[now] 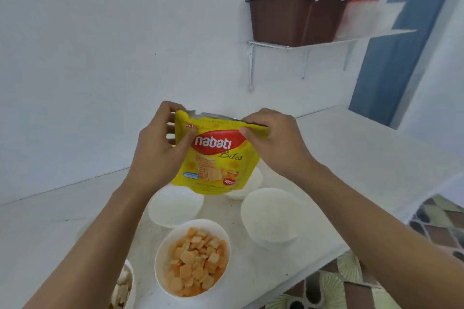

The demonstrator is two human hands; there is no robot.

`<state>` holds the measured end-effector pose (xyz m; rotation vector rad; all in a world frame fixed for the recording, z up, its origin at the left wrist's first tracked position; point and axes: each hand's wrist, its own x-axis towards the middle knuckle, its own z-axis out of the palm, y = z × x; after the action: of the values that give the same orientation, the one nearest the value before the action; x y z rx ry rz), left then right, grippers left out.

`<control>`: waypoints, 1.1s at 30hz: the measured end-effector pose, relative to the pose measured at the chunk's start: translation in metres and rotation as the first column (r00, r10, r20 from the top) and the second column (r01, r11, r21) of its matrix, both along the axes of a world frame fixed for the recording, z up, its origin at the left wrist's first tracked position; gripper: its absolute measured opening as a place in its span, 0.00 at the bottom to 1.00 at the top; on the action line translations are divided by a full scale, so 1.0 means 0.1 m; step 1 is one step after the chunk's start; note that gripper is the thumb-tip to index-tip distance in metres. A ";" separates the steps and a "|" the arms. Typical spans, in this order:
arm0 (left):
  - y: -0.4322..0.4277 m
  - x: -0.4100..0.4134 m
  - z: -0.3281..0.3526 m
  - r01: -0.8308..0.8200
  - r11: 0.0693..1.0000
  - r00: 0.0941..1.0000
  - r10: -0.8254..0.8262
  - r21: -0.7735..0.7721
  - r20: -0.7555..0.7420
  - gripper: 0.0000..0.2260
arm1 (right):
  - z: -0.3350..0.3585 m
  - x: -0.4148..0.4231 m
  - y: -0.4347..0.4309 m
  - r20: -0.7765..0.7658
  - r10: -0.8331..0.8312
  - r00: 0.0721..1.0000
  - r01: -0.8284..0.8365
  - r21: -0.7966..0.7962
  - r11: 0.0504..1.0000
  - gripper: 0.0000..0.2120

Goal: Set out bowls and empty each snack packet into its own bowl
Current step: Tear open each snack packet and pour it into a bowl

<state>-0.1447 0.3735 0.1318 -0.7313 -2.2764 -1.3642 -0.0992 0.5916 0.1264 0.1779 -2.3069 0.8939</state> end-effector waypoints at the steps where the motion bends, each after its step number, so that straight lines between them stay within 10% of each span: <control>1: 0.10 0.00 0.01 0.027 0.999 0.999 -0.028 -0.042 -0.024 0.10 | 0.01 0.07 0.08 -0.022 -0.048 0.999 0.049 0.031 0.998 0.05; 14: 1.50 0.54 -0.03 0.048 0.863 0.955 -0.187 -0.503 -0.229 0.10 | -0.17 1.11 1.18 0.092 -0.400 0.912 0.382 0.168 0.909 0.07; 33: 2.63 2.78 -1.28 0.085 0.951 0.996 -0.071 -0.298 0.055 0.04 | -1.17 3.09 2.44 0.268 -0.126 0.955 0.179 -0.184 0.966 0.05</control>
<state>0.1330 0.6369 0.0042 -0.9033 -2.5472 -1.0862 0.2100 0.8359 0.0092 -0.2161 -2.3984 1.1216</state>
